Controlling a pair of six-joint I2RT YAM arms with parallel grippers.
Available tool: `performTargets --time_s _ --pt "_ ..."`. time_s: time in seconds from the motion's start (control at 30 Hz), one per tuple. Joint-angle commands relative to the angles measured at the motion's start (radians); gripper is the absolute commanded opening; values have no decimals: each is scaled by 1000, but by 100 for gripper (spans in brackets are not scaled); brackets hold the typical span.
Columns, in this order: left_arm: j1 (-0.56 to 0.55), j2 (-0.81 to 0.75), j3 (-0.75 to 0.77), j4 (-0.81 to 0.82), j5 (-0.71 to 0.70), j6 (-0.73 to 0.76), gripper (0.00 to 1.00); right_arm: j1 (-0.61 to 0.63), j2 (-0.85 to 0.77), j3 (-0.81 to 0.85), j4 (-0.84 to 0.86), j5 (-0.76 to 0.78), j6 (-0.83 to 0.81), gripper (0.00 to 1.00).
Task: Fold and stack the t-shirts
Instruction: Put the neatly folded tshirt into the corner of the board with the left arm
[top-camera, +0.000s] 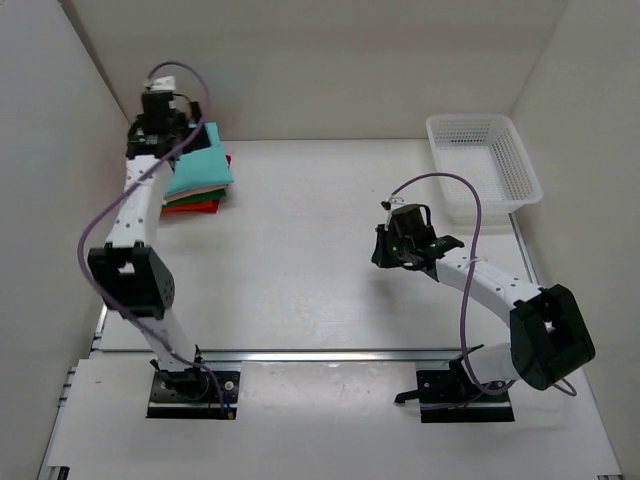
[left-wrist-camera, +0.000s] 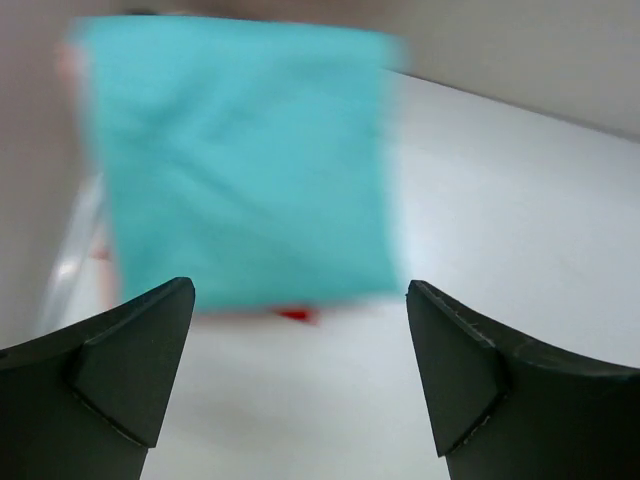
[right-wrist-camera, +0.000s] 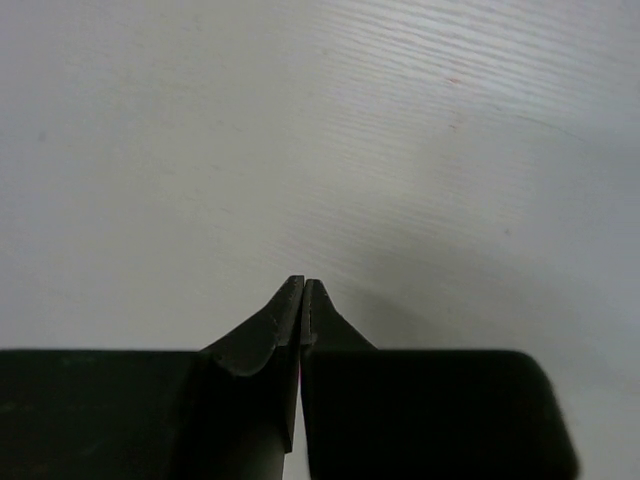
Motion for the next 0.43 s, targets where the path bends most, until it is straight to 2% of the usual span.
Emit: performTargets --time_s 0.0,0.07,0.13,0.2,0.27,0.4 --pt "-263 -281 -170 -30 174 -8 99 -24 -44 15 -107 101 -5 0" --pt "-366 -393 -285 -75 160 -7 99 -41 -63 27 -174 113 -9 0" --pt "-440 -491 -496 -61 174 -36 98 -51 -134 -1 -199 110 3 1" --pt "-439 -629 -644 -31 292 -83 99 -44 -192 -40 -185 126 13 0" --pt "-430 -721 -752 -23 333 -100 99 -47 -255 -74 -166 123 23 0" --pt "-412 -858 -849 -93 289 -76 98 -29 -308 -77 -193 170 20 0"
